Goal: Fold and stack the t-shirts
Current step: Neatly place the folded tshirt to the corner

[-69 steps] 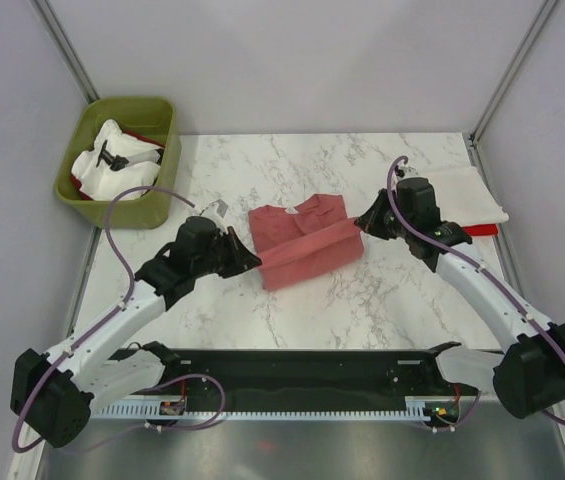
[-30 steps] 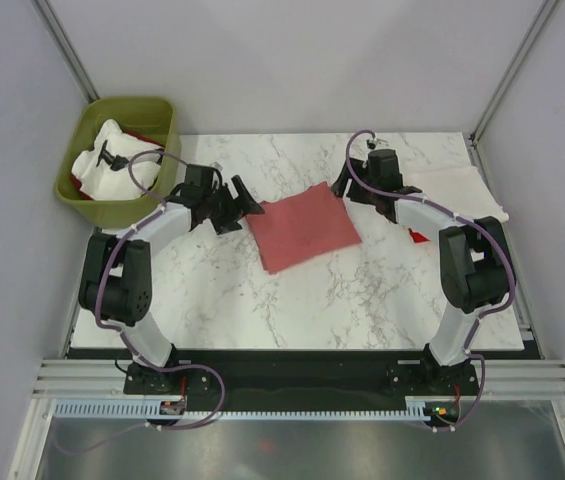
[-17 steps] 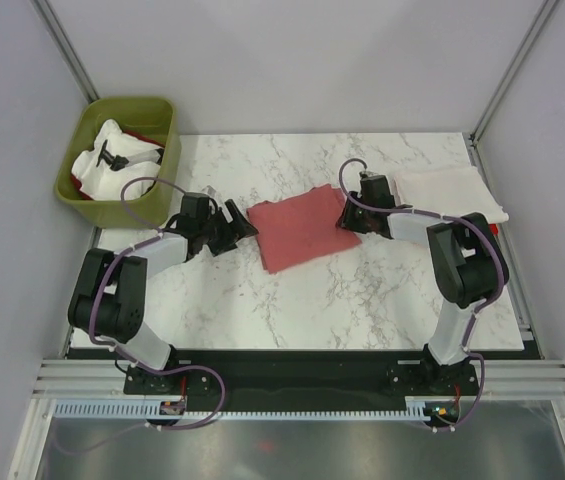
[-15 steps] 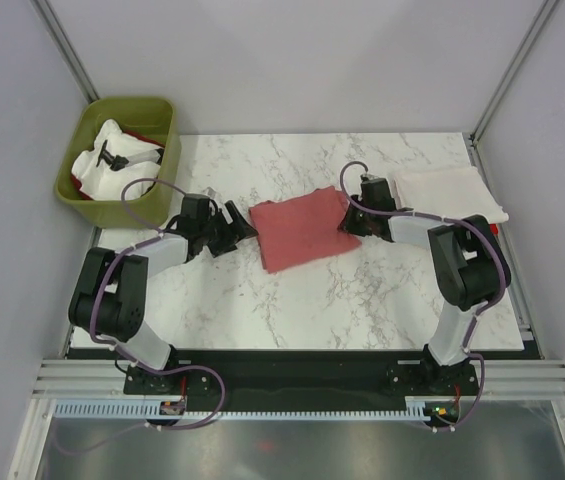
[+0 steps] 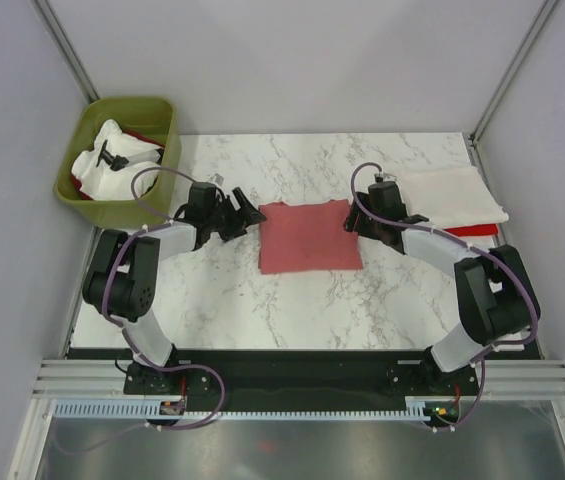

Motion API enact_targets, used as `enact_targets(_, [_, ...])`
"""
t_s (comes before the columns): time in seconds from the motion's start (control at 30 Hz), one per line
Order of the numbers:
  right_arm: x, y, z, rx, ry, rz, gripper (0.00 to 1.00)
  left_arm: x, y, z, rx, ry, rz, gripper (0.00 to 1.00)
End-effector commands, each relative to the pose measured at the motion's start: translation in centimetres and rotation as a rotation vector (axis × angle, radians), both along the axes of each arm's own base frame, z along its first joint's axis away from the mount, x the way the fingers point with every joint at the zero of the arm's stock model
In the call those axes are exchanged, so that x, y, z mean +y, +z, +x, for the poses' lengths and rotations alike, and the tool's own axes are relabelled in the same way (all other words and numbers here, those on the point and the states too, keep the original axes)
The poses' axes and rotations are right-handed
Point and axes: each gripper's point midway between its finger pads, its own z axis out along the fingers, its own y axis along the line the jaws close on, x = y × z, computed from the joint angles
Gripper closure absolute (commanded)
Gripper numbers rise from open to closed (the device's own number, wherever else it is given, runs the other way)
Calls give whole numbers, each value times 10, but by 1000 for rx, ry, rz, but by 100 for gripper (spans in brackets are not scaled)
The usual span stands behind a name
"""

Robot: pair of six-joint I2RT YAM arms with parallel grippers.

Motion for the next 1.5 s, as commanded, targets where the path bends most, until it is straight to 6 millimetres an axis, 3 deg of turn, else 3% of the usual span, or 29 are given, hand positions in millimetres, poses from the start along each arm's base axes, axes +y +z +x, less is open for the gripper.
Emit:
enact_targets(0.0, [-12,2,35,-38,-85,-60,34,-13,16,21,-56,-12,-58,14])
enact_targets(0.13, [-10,-18,59,-18,-106,-84,33,-15,10,33,-46,8,-51,18])
enact_targets(0.2, [-10,-19,68,-20,-113,-81,22,-16,6,40,-42,13,-48,19])
enact_targets(0.3, [-10,-26,79,-14,-120,-64,20,-20,0,46,-31,10,-47,23])
enact_targets(0.43, [-3,-42,88,-3,-107,-8,32,-25,-7,52,-18,1,-54,30])
enact_targets(0.7, [17,-74,89,72,-43,81,59,-30,-14,47,22,-16,-55,27])
enact_targets(0.8, [18,-76,88,74,-43,82,86,-32,-17,45,36,-22,-52,25])
enact_targets(0.83, [16,-74,89,72,-47,84,100,-33,-18,44,41,-24,-49,25])
enact_targets(1.03, [17,-69,83,64,-53,107,100,-31,-26,41,67,-8,-43,23])
enact_targets(1.17, [19,-71,81,75,-49,124,100,-27,-32,42,81,16,-18,37])
enact_targets(1.37, [22,-69,81,74,-41,149,100,-21,-40,45,100,64,44,37])
enact_targets(1.4, [23,-67,81,71,-39,153,100,-19,-50,47,118,80,75,39])
enact_targets(1.43, [23,-66,81,67,-39,155,100,-20,-50,51,122,84,85,42])
enact_targets(1.47, [23,-65,81,62,-38,155,100,-19,-55,52,133,85,95,52])
